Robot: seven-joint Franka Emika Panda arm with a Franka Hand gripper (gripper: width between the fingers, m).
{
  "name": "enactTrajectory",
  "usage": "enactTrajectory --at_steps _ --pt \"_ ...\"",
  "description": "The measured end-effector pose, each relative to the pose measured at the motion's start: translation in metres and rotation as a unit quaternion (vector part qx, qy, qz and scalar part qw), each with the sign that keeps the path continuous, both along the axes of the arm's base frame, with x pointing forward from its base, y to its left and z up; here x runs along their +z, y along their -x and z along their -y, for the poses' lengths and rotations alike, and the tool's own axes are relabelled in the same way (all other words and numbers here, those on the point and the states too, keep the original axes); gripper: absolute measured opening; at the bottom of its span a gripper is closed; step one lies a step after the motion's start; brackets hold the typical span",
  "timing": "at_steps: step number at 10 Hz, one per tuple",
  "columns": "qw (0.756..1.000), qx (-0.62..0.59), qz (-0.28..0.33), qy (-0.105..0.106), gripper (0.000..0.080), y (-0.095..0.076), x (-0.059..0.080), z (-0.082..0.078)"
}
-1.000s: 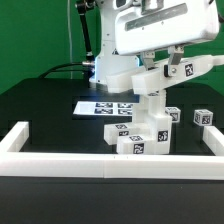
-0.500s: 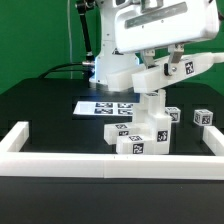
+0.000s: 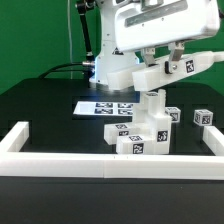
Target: Assemble chair
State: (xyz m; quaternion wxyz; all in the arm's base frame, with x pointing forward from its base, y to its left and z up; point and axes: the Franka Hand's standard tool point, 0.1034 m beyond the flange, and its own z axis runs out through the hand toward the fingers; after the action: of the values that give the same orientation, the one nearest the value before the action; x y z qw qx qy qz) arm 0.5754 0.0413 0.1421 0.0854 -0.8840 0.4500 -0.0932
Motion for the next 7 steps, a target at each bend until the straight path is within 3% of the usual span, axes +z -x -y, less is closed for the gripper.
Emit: enactTrajectory --at_steps 3,7 --pt "1.0 -0.015 0.023 0.002 0.0291 -0.002 0.0 -0.015" --pt "1.0 -0.012 0.02 0.002 0.0291 -0.002 0.0 -0.012"
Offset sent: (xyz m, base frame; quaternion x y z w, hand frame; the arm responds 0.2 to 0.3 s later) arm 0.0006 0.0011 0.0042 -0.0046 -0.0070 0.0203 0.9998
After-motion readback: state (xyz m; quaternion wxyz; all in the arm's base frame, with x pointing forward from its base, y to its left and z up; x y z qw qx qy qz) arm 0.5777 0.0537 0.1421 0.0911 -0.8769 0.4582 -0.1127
